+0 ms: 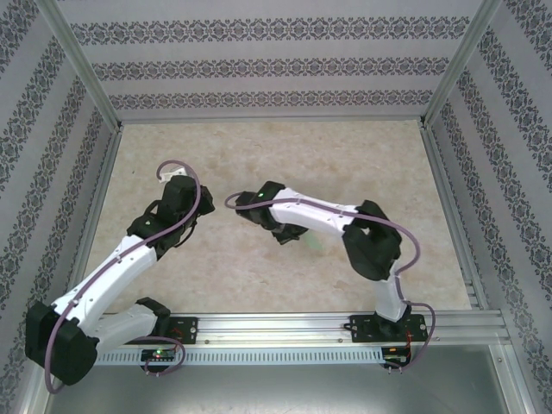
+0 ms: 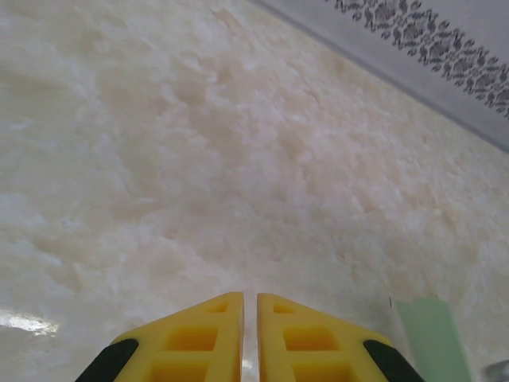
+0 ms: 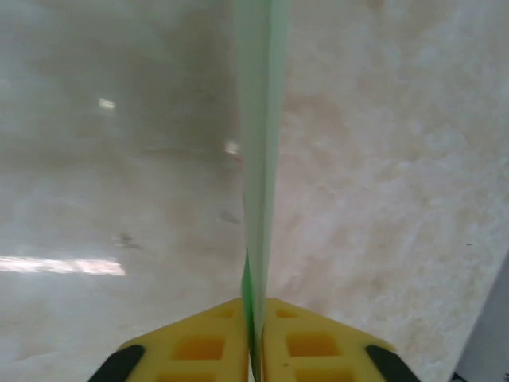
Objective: Fold a paper plane with a square sheet of paper (pick it up from the middle)
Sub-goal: Turn over the paper at the center of the table, then third fold the triangle at the center of the table.
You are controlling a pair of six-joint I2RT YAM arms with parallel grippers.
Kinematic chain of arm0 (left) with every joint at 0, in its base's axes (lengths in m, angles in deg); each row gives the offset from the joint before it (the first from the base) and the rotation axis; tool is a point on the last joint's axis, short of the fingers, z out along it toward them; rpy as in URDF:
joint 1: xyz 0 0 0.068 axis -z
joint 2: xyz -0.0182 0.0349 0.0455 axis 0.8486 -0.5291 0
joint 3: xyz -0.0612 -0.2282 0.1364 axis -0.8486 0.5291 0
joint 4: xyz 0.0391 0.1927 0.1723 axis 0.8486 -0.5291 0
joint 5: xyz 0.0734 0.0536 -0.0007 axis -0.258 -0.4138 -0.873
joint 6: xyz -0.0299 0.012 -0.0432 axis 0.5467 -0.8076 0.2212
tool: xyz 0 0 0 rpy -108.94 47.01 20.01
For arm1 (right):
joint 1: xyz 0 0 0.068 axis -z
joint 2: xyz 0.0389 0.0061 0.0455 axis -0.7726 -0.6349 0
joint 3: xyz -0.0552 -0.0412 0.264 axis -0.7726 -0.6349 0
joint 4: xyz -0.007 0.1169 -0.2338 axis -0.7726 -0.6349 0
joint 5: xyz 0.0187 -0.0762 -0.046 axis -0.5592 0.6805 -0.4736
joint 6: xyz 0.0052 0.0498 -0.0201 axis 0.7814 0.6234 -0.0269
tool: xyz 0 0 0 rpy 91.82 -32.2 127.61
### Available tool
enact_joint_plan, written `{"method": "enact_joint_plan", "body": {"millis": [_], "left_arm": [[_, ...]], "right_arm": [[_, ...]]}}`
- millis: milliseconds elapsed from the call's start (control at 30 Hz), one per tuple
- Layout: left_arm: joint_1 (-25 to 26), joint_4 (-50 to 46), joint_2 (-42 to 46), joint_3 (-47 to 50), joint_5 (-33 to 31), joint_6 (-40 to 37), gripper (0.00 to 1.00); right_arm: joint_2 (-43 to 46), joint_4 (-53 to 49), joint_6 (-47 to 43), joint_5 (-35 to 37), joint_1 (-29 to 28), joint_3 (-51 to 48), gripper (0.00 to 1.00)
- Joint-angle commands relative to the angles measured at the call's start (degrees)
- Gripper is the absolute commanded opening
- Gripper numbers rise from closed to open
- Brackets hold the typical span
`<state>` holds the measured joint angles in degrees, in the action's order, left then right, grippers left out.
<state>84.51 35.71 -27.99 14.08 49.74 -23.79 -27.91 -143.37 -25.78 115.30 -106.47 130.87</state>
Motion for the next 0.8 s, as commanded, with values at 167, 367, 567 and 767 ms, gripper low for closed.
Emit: {"method": "enact_joint_plan", "body": {"millis": [167, 367, 567, 767], "left_arm": [[-0.78, -3.91, 3.37, -0.71, -4.04, -1.06, 0.15], [-0.85, 1.02, 0.83, -0.56, 3.94, -4.17, 0.26], [2.55, 7.55, -17.04, -6.45, 27.15, -6.07, 0.27], [9.66, 4.86, -32.66, -13.38, 31.03, -3.14, 0.24]], "right_arm": [[-2.54, 15.49, -1.83, -21.82, -0.44, 5.49, 0.40], [14.10, 35.26, 2.34, -29.10, 5.93, -14.40, 0.45], [27.56, 50.86, 6.36, -35.85, 18.76, -38.38, 0.43], [30.50, 61.90, 6.62, -43.68, 26.14, -49.36, 0.42]]}}
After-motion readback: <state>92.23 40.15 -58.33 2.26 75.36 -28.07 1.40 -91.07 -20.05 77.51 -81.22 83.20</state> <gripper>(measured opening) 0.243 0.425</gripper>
